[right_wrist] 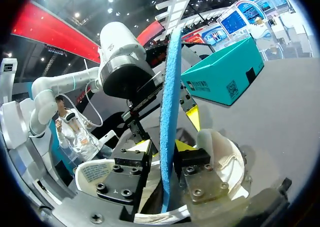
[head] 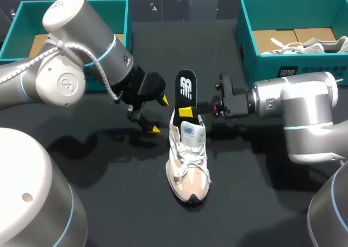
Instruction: Take the shoe out of the shoebox, open the shoe tongue, remove and reinsert the insole, then place the shoe into the shoebox
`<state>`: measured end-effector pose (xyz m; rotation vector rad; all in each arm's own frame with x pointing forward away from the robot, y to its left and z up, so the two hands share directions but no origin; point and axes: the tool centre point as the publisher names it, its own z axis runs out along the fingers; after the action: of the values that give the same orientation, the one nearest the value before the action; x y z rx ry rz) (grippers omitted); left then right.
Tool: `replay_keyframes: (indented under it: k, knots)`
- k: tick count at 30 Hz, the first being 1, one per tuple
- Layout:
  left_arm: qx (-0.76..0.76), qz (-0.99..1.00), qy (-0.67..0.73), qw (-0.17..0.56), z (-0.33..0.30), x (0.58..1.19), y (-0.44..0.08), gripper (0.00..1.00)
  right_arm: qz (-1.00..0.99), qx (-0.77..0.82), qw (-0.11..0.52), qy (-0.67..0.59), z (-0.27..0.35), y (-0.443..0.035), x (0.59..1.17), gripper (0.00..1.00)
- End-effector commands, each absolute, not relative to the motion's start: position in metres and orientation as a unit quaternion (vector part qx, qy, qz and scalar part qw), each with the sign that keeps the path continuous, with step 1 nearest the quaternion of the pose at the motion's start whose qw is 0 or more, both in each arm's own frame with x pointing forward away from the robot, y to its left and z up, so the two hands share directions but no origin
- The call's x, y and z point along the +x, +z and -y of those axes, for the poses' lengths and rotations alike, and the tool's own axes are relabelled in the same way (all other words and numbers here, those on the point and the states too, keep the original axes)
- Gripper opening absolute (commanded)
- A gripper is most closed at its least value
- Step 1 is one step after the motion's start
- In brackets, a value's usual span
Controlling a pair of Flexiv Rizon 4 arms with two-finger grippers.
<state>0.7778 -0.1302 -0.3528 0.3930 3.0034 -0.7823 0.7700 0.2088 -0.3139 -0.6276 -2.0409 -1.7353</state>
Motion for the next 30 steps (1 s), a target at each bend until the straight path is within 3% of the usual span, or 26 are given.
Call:
replay_keyframes:
  k: [1,5,8,27,28,30]
  knots:
    - [0.126,-0.96,-0.25,0.007,0.13,0.778,-0.353,1.0,0.731,-0.219,0.194,-0.616,-0.206,-0.308,0.776,0.26]
    - [0.126,-0.96,-0.25,0.007,0.13,0.778,-0.353,1.0,0.731,-0.211,0.201,-0.618,-0.207,-0.308,0.783,0.22]
    - [0.126,-0.96,-0.25,0.007,0.13,0.778,-0.353,1.0,0.726,-0.21,0.209,-0.62,-0.206,-0.311,0.786,0.0]
    - [0.126,-0.96,-0.25,0.007,0.13,0.778,-0.353,1.0,0.709,-0.253,0.272,-0.6,-0.206,-0.341,0.747,0.0]
    - [0.126,-0.96,-0.25,0.007,0.13,0.778,-0.353,1.0,0.709,-0.254,0.271,-0.6,-0.207,-0.341,0.747,0.03]
    - [0.126,-0.96,-0.25,0.007,0.13,0.778,-0.353,1.0,0.71,-0.251,0.264,-0.602,-0.207,-0.338,0.747,0.24]
